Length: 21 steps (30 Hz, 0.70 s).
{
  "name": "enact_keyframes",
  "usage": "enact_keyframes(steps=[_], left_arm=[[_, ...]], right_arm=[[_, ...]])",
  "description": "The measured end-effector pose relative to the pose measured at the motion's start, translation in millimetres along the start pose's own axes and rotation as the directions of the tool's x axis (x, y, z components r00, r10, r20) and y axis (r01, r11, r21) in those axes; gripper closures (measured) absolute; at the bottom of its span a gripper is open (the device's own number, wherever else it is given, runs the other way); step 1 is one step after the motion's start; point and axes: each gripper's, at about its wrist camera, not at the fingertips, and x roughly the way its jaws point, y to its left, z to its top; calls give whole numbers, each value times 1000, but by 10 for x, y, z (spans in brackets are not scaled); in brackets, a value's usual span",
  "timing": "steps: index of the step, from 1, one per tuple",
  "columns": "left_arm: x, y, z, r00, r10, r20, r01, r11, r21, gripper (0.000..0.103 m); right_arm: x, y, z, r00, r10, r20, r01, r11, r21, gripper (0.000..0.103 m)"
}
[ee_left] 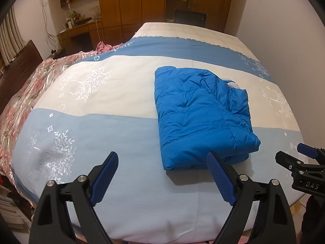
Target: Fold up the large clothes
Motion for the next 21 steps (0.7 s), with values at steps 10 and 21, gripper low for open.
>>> enact_keyframes(steps=[10,21], left_arm=[[12,-9,-3,1000,2,-3,-2,1000,1,14],[37,1,-12,1000,7,-9,-7,1000,7,14]], right_arm=[[13,0,4,1000,5,-1,-5,1000,0,8],[14,1,5,1000,4,-1,-4,1000,0,8]])
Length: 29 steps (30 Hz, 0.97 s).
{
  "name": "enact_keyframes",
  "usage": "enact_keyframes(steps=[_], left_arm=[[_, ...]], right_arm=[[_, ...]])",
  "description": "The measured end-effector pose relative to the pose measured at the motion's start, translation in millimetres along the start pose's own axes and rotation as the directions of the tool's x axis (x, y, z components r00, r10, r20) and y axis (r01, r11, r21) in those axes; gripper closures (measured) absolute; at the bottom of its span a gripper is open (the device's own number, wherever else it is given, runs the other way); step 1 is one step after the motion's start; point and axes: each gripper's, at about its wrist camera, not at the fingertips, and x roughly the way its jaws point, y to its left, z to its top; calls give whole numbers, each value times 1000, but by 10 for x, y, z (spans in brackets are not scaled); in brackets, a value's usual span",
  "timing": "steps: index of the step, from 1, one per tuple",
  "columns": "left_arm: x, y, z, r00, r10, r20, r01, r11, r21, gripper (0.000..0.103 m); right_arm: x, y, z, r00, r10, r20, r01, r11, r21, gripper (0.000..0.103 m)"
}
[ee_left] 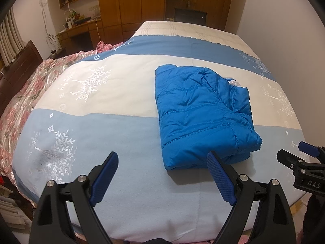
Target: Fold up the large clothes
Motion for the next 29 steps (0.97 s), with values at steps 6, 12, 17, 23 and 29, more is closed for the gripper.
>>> enact_keyframes(steps=[6,12,17,23,29], left_arm=[[-3,5,11,1000,2,0,-2,1000,7,14],[-3,8,17,1000,1,-1,-1,1000,10,14],[-4,28,30,1000,-5,-2,5,1000,6,14],[5,28,49,1000,2,0,-2,1000,10,14],[10,51,62,1000,2,-1,-2,1000,12,14]], right_arm=[[21,-3,-2,1000,-1,-3,1,1000,1,8],[42,-4,-4,1000,-3,-8,3,1000,5,8],[43,-8,0,1000,-3,-7,3,1000,4,8],[51,-15,2,1000,-2,-9,2,1000,6,8],[64,-34,12,1000,-2,-11,2,1000,8,8]])
